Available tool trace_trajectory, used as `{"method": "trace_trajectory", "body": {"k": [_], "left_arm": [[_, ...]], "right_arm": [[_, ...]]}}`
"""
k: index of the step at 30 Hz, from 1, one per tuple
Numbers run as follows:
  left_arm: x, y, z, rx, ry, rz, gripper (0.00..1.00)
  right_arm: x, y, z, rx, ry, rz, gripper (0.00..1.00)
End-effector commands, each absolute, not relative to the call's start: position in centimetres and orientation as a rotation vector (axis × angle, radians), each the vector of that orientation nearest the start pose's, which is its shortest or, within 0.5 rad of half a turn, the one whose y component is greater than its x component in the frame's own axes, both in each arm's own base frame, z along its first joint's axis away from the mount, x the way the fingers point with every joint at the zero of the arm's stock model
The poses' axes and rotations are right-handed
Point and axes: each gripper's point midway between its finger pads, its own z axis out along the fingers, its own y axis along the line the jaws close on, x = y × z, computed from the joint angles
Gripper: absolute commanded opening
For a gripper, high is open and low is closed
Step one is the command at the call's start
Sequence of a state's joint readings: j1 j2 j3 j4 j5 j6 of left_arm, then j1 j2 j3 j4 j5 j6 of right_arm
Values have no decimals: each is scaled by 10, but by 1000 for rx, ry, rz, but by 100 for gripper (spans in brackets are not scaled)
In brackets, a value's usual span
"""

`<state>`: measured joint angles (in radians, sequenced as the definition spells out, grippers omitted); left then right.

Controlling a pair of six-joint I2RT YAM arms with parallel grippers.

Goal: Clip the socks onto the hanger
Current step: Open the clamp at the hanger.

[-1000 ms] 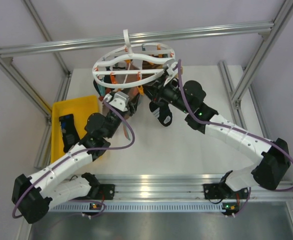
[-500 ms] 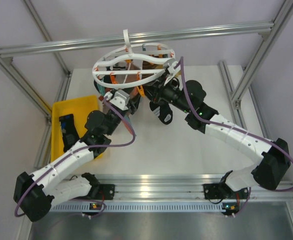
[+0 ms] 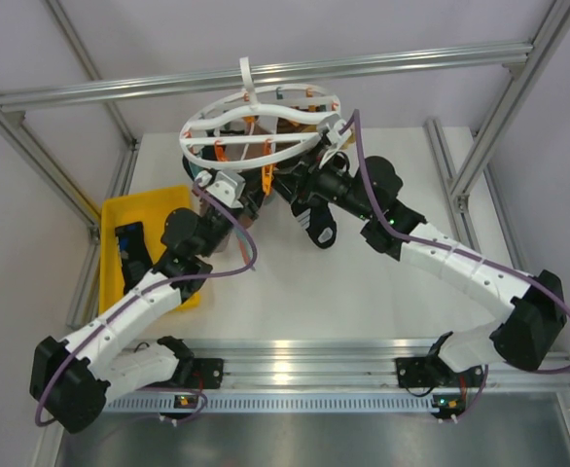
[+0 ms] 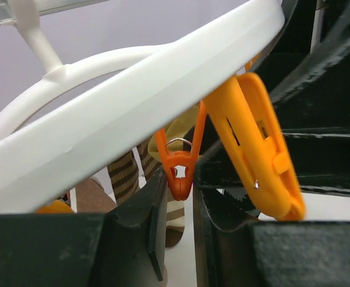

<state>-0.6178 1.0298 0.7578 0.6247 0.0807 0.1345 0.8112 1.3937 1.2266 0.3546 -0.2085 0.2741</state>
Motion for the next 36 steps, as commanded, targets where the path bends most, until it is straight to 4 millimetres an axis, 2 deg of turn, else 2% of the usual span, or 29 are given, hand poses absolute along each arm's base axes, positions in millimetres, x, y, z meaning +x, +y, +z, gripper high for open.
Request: {"method": "trace_trajectory", "body": {"k": [1, 2, 3, 14, 23, 27, 36], "left_arm": [[303, -222, 414, 468, 1058, -550, 0], [302, -223, 413, 480, 1060, -567, 0], [304, -220, 413, 470, 1069, -578, 0], [291, -226, 408, 507, 1113, -779, 0], [282, -228, 406, 518, 1130, -879, 0], [282, -231, 403, 532, 1139, -893, 0], [280, -233, 403, 537, 1143, -936, 0]], "right_arm": [[262, 371, 454, -607, 1183, 1108, 47], [263, 367, 457, -602, 1174, 1095, 54], [264, 365, 458, -600, 1168, 1085, 56], [257, 350, 459, -668, 1014, 996, 47], [268, 356, 448, -702, 948, 926, 45], [268, 358, 452, -699, 925, 935, 43], [276, 363, 443, -699, 956, 922, 38]]}}
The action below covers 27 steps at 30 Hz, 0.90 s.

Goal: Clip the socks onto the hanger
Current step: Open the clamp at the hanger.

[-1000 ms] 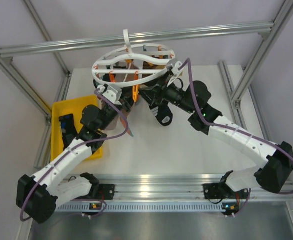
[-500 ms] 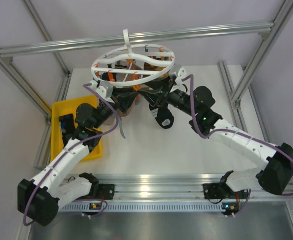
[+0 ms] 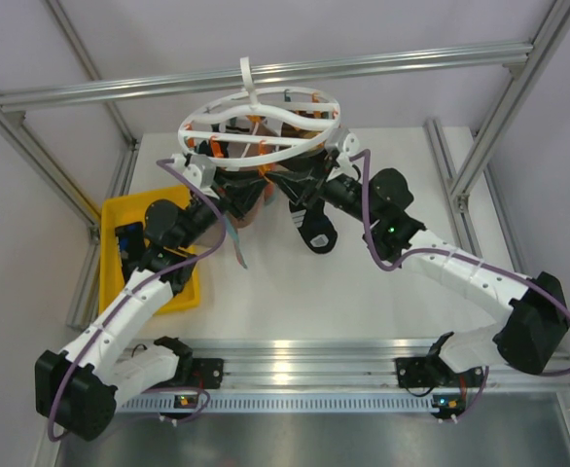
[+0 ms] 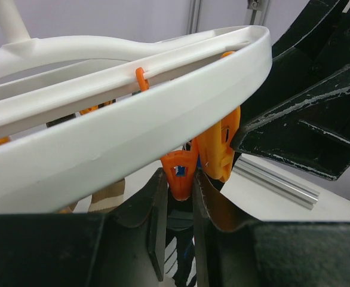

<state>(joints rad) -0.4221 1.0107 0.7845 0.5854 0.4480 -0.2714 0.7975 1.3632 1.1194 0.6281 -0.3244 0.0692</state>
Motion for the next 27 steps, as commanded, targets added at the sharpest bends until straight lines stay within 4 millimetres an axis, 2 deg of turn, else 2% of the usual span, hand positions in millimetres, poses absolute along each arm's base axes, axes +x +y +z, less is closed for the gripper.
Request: {"method": "trace_trajectory", "body": {"k": [1, 4, 7, 8, 9, 11, 13, 14, 15, 19, 20, 23, 26, 27], "left_arm": [[280, -233, 403, 540, 1144, -938, 0], [277, -236, 401, 557, 1147, -960, 0], [276, -238, 401, 566, 1143, -974, 0], [276, -238, 402, 563, 1144, -972, 0], [276, -237, 402, 563, 1143, -970, 0], [277, -236, 401, 561, 1146, -963, 0], [277, -236, 400, 560, 1150, -963, 0], [279, -236, 398, 562, 1154, -964, 0], [279, -236, 398, 559, 1155, -964, 0], [280, -236, 397, 559, 1158, -968, 0], [281, -236, 397, 561, 1158, -969, 0], [281, -237, 398, 564, 1157, -974, 0], [280, -237, 398, 563, 1158, -977, 0], [280, -237, 398, 563, 1160, -981, 0]], "right_arm": [[277, 362, 443, -697, 955, 918, 38], [279, 365, 441, -697, 961, 924, 39], [283, 366, 439, -681, 990, 928, 50], [283, 366, 440, -681, 988, 928, 50], [280, 363, 444, -676, 979, 928, 44], [279, 358, 443, -651, 997, 932, 40], [274, 348, 449, -633, 990, 928, 38], [273, 345, 444, -626, 1003, 924, 38], [269, 338, 452, -605, 990, 919, 41], [265, 325, 454, -566, 1013, 925, 47], [265, 325, 450, -562, 1028, 931, 48], [263, 323, 447, -548, 1047, 945, 58], [270, 323, 440, -528, 1071, 928, 25], [274, 324, 438, -499, 1092, 922, 4]]}}
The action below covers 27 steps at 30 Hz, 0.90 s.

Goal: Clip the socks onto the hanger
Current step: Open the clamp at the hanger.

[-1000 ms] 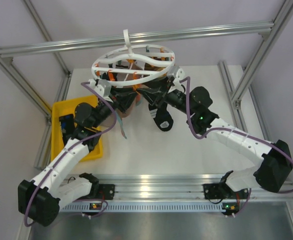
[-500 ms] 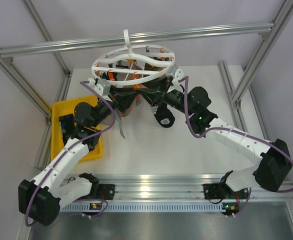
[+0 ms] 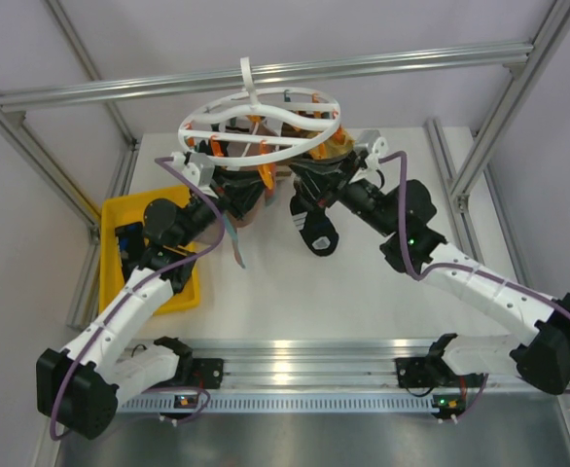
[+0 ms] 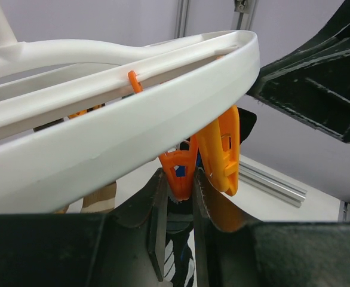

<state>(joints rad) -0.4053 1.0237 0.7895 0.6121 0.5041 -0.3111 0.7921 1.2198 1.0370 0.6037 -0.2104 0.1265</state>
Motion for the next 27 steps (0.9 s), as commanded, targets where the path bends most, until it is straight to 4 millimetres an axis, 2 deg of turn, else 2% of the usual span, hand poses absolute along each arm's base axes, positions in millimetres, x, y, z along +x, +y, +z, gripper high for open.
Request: {"method": "trace_trajectory", "body": {"k": [1, 2, 3, 6, 9, 11, 12, 15, 21, 22, 23, 25, 26, 27], "left_arm": [[280, -237, 397, 563, 1160, -981, 0], [281, -238, 397, 562, 1162, -983, 0], [281, -237, 397, 559, 1163, -982, 0], [281, -237, 398, 555, 1165, -989, 0], [281, -238, 397, 542, 1177, -1009, 0], [282, -239, 396, 535, 1185, -1020, 0], [283, -239, 395, 523, 1192, -1032, 0], [282, -240, 395, 518, 1198, -1053, 0], [284, -238, 391, 499, 1234, -1096, 0], [286, -238, 388, 490, 1245, -1105, 0], [285, -238, 387, 493, 1244, -1117, 0], [286, -237, 384, 484, 1259, -1143, 0], [285, -237, 384, 490, 1254, -1154, 0], [281, -238, 384, 504, 1258, -1178, 0]], "right_arm": [[278, 324, 432, -470, 1116, 908, 0], [281, 323, 430, -447, 1126, 888, 0], [278, 323, 432, -440, 1107, 889, 0], [268, 331, 423, -448, 1120, 924, 1], [259, 340, 408, -450, 1137, 934, 3], [263, 341, 391, -431, 1155, 898, 4], [265, 342, 380, -430, 1173, 887, 9], [275, 337, 373, -370, 1181, 866, 20], [297, 334, 380, -335, 1157, 942, 20], [296, 336, 388, -329, 1137, 985, 21], [295, 342, 387, -361, 1133, 1022, 22], [295, 342, 407, -362, 1068, 1096, 36], [291, 348, 406, -409, 1051, 1135, 42], [293, 345, 417, -398, 1011, 1150, 51]]}}
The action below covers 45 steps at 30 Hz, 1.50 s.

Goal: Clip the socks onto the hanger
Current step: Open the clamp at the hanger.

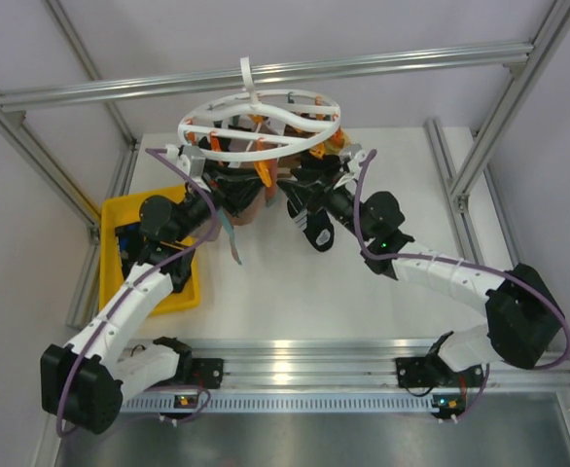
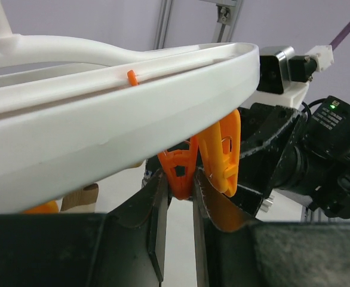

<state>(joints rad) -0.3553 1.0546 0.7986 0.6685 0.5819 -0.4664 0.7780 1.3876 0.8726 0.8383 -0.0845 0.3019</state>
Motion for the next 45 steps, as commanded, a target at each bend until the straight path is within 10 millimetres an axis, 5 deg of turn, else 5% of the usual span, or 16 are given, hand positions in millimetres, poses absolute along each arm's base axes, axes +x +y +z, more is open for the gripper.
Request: {"method": "trace_trajectory", "body": {"k": [1, 10, 17, 23, 31, 45], "left_arm": [[280, -239, 384, 510, 1261, -1192, 0], [268, -246, 374, 567, 1261, -1297, 0], [263, -250, 367, 620, 1248, -1313, 0], [265, -249, 361, 617, 1259, -1314, 0], [273, -243, 361, 578, 1270, -1321, 0], [279, -241, 358, 586, 1270, -1315, 0]], "right_arm": [[291, 345, 426, -387, 990, 1179, 52], [288, 350, 437, -400, 922, 1292, 57], [303, 355, 447, -365, 900, 1301, 56], [292, 357, 457, -404, 876, 1342, 55], [269, 357, 439, -539, 900, 1395, 51], [267, 355, 435, -616, 906, 1437, 39]]}}
